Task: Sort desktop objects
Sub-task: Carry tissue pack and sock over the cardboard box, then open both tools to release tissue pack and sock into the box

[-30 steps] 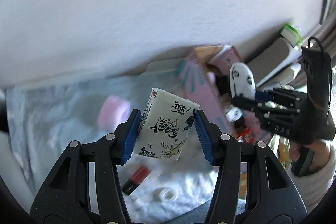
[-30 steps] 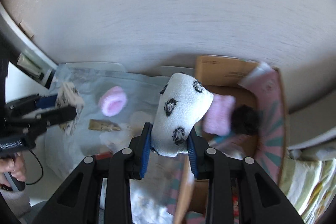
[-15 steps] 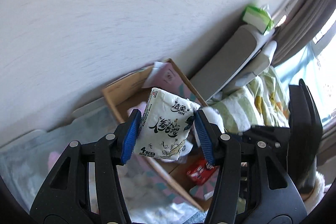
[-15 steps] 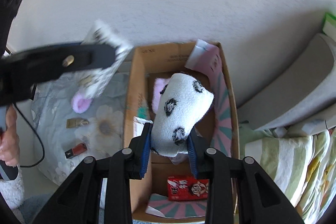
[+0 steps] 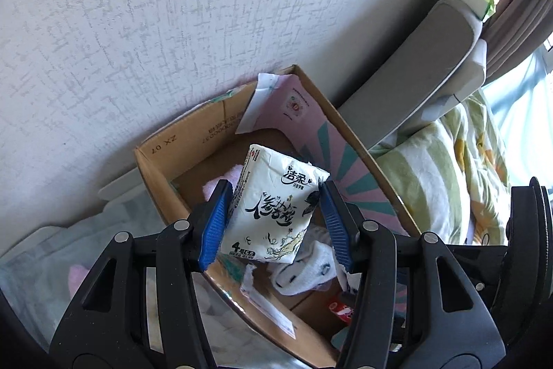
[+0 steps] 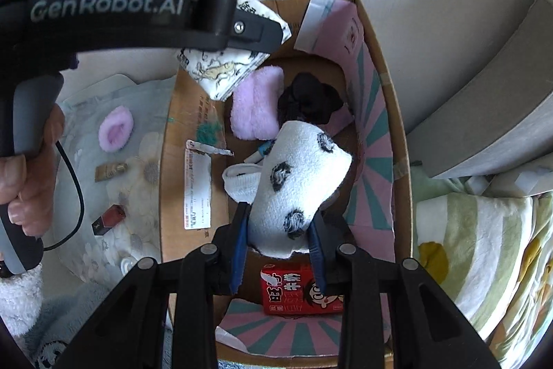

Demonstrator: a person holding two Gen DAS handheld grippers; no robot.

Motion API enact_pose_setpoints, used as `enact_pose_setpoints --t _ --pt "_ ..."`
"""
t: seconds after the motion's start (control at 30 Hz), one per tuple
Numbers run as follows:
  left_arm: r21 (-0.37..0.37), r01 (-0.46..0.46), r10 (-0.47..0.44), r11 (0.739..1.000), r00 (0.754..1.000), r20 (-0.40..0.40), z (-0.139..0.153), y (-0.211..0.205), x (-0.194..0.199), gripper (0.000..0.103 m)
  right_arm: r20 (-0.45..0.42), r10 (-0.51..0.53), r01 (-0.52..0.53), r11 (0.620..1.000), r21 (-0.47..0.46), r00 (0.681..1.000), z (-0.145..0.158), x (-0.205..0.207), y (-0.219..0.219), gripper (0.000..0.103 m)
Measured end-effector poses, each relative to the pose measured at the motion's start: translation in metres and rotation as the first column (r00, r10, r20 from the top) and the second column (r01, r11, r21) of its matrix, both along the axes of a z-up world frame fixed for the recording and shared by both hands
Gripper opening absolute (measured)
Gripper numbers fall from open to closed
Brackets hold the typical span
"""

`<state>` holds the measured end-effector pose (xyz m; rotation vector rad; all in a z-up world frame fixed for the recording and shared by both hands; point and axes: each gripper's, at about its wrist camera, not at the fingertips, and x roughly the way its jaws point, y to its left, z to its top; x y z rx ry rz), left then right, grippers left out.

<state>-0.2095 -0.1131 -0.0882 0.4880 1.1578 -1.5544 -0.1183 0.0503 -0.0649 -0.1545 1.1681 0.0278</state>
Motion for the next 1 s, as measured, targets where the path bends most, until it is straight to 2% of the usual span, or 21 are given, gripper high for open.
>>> enact_pose_setpoints --t 0.53,0.6,0.63,0.67,0.7,0.73,0.8,0.93,1.0 --pt "0.025 -0.009 0.009 1.0 1.0 -0.018 -0.011 -0.01 0.009 0.05 -0.042 0.049 -0.049 0.999 0.005 0.998 -0.01 0.016 0.007 0.029" --pt "0.03 -0.015 0.016 0.999 1.0 -0.019 -0.01 -0.012 0.009 0.054 -0.046 0.055 -0.056 0.998 -0.012 0.997 -0.011 0.017 0.007 0.03" --pt "0.032 -0.022 0.023 0.999 0.999 -0.026 -0.009 -0.012 0.01 0.064 -0.047 0.056 -0.057 0.998 -0.016 0.997 -0.012 0.018 0.007 0.033" --pt "0.036 -0.033 0.035 0.999 0.999 -0.033 -0.008 -0.013 0.011 0.085 -0.043 0.055 -0.056 0.998 -0.016 0.998 -0.012 0.018 0.007 0.036" --pt "0.046 -0.05 0.051 0.998 0.998 -0.034 -0.008 -0.014 0.012 0.095 -0.036 0.05 -0.05 0.999 -0.005 0.998 -0.011 0.018 0.005 0.047" --pt "0.05 -0.059 0.061 0.997 0.997 -0.042 -0.008 -0.014 0.014 0.103 -0.028 0.042 -0.041 0.999 0.025 0.999 -0.008 0.018 0.003 0.066" --pt "0.02 -0.053 0.054 0.998 0.995 -0.085 -0.003 -0.013 0.016 0.103 -0.012 0.029 -0.028 0.997 0.065 1.0 -0.003 0.017 0.0 0.091" --pt "-0.019 -0.059 0.057 0.998 0.995 -0.081 0.009 -0.01 0.017 0.103 0.016 0.023 -0.024 0.998 0.056 1.0 0.007 0.016 -0.001 0.094" --pt "-0.021 -0.06 0.058 0.998 0.995 -0.085 0.012 -0.009 0.018 0.103 0.043 0.031 -0.033 0.998 0.044 0.999 0.012 0.013 0.0 0.103"
